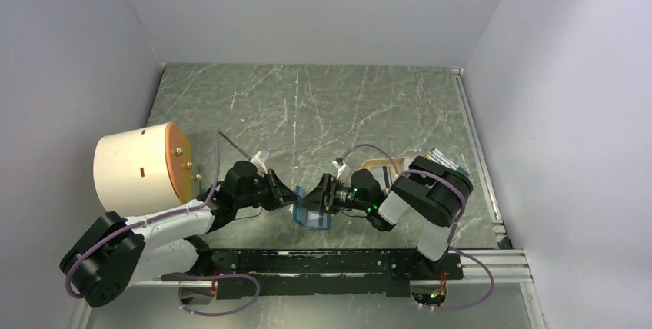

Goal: Put the credit cards into the card holder
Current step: Insert the credit card into the card holder.

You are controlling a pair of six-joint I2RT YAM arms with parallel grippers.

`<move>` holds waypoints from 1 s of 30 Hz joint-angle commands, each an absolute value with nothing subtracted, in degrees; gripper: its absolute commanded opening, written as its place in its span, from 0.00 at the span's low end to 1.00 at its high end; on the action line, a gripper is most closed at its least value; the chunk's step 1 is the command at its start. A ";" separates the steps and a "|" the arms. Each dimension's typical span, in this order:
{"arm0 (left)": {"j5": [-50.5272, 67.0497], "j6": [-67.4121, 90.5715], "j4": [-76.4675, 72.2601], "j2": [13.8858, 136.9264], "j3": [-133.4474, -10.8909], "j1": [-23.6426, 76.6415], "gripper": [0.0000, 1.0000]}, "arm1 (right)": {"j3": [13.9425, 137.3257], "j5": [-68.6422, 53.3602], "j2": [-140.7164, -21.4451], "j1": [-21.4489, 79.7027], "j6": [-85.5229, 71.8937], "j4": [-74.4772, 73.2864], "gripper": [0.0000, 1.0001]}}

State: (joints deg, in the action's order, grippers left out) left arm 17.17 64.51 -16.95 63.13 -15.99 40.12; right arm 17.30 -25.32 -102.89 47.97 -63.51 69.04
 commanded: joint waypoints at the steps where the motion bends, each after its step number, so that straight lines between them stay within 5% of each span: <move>1: 19.24 64.71 -20.15 64.21 -16.13 40.61 0.09 | 17.61 -26.00 -102.20 48.00 -61.55 69.02 0.74; 14: 18.99 62.09 -19.27 68.23 -16.93 40.97 0.09 | 16.43 -26.69 -101.49 46.84 -61.70 68.42 0.81; 30: 16.94 57.41 -13.06 70.05 -21.05 41.06 0.09 | 18.45 -24.00 -87.56 43.81 -53.41 42.71 0.78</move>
